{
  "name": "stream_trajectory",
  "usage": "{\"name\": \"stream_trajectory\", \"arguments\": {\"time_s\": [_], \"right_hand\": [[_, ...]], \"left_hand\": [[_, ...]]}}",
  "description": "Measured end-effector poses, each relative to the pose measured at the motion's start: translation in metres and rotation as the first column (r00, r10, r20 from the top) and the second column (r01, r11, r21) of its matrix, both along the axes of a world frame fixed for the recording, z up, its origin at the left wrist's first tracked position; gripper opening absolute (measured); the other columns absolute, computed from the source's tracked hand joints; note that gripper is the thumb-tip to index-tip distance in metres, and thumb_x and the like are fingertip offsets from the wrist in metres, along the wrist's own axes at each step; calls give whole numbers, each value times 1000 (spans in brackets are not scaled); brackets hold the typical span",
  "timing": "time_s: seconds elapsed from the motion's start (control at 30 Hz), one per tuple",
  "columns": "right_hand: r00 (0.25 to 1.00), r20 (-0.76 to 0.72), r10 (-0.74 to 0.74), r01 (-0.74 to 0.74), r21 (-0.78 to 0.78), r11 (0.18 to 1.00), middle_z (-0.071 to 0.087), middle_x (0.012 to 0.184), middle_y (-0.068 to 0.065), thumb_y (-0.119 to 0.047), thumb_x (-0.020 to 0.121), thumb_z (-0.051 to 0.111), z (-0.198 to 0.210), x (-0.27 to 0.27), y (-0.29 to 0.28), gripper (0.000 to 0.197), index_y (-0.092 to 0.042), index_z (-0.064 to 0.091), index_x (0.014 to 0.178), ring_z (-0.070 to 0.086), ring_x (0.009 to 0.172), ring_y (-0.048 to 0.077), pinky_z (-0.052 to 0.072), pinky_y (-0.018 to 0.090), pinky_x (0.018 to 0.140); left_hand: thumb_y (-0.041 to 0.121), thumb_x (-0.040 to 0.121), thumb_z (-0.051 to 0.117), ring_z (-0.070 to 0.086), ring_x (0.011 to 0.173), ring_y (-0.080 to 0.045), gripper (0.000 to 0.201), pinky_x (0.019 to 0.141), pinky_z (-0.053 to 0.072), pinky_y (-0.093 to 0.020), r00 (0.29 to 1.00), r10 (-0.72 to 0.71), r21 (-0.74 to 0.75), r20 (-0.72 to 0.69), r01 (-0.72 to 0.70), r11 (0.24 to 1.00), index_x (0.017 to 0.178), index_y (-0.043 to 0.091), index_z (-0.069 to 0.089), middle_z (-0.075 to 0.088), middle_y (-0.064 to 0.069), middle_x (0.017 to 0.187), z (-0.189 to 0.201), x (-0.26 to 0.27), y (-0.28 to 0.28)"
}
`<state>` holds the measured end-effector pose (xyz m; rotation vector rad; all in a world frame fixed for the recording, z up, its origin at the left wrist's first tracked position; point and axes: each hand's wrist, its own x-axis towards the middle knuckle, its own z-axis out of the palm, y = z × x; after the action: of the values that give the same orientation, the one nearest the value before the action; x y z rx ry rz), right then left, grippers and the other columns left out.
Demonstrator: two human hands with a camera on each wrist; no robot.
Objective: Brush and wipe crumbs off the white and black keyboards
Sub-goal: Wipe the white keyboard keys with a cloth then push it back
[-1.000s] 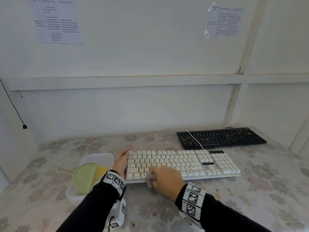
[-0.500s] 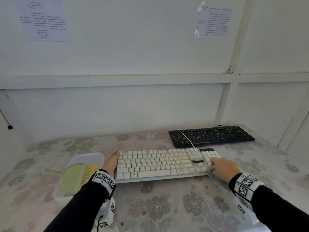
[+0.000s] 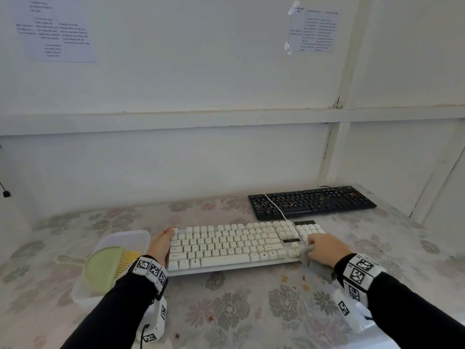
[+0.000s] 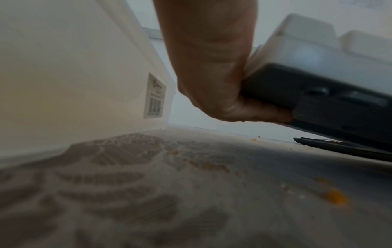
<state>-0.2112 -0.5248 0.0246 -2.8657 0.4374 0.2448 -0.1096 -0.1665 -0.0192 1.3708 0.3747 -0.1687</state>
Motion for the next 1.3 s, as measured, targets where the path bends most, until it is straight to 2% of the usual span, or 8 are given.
{"name": "stream_trajectory", "arguments": {"time_s": [0.13, 0.2, 0.3, 0.47, 0.6, 0.77, 1.07, 1.3], "right_hand": [[996, -5, -84, 83, -85, 993, 53, 79, -4, -18, 82, 56, 10, 1, -17, 19, -22, 43, 68, 52, 76, 14, 40, 20, 60], [992, -8, -124, 121, -175, 977, 60, 96, 0, -20, 84, 54, 16, -3, -27, 3, -19, 51, 84, 54, 83, 17, 44, 23, 69], [986, 39, -164, 169, -191, 967, 61, 107, 3, -22, 88, 49, 17, -5, -39, 19, -16, 53, 106, 57, 87, 17, 48, 26, 75], [957, 271, 103, -57, -170, 984, 61, 85, -4, -22, 93, 41, 13, 2, -16, 13, -21, 54, 95, 60, 74, 11, 48, 19, 60], [987, 87, 133, -117, -173, 978, 54, 76, -10, -14, 89, 43, 5, -2, -5, 17, -24, 51, 77, 58, 78, 13, 36, 17, 57], [999, -47, 22, -34, -283, 958, 58, 86, -6, -20, 89, 46, 17, -5, -26, 15, -26, 48, 75, 55, 81, 13, 46, 24, 74], [992, -111, 59, -73, -120, 990, 55, 78, -6, -16, 78, 58, 14, -9, -23, 17, -26, 49, 68, 52, 76, 12, 34, 19, 55], [985, 10, -174, 171, -246, 954, 61, 109, 3, -25, 90, 47, 7, -15, -57, 17, -18, 52, 105, 59, 94, 19, 50, 30, 83]], "left_hand": [[20, 100, 42, 62, 91, -31, 24, 85, 50, -44, 1000, 3, 7, 7, -3, 1000, 119, 12, 56, 64, -15, 93, -1, 1, 0], [22, 100, 42, 61, 100, -35, 27, 91, 49, -49, 1000, -7, 9, -1, 7, 1000, 122, 12, 56, 65, -18, 101, -1, 1, 0], [23, 100, 43, 61, 107, -38, 30, 94, 47, -52, 1000, -11, 13, -7, 11, 1000, 124, 11, 56, 63, -23, 114, -2, 2, 1], [24, 99, 45, 61, 105, -38, 31, 95, 47, -54, 1000, -19, 38, -1, 19, 999, 123, 8, 56, 63, -24, 115, -5, 6, 1], [23, 99, 44, 61, 104, -38, 30, 93, 48, -52, 1000, -17, 22, -9, 17, 1000, 124, 10, 55, 63, -25, 114, -7, 8, 2], [22, 99, 44, 61, 97, -35, 30, 86, 50, -47, 1000, -10, 9, -12, 10, 1000, 123, 8, 55, 62, -25, 114, -7, 8, 2], [22, 99, 44, 62, 85, -31, 27, 78, 51, -41, 1000, -8, 8, -9, 8, 1000, 121, 10, 55, 64, -18, 94, -8, 9, 1], [22, 99, 43, 61, 97, -34, 30, 87, 49, -46, 1000, -14, 8, -9, 14, 1000, 125, 10, 54, 62, -23, 112, -7, 7, 0]]}}
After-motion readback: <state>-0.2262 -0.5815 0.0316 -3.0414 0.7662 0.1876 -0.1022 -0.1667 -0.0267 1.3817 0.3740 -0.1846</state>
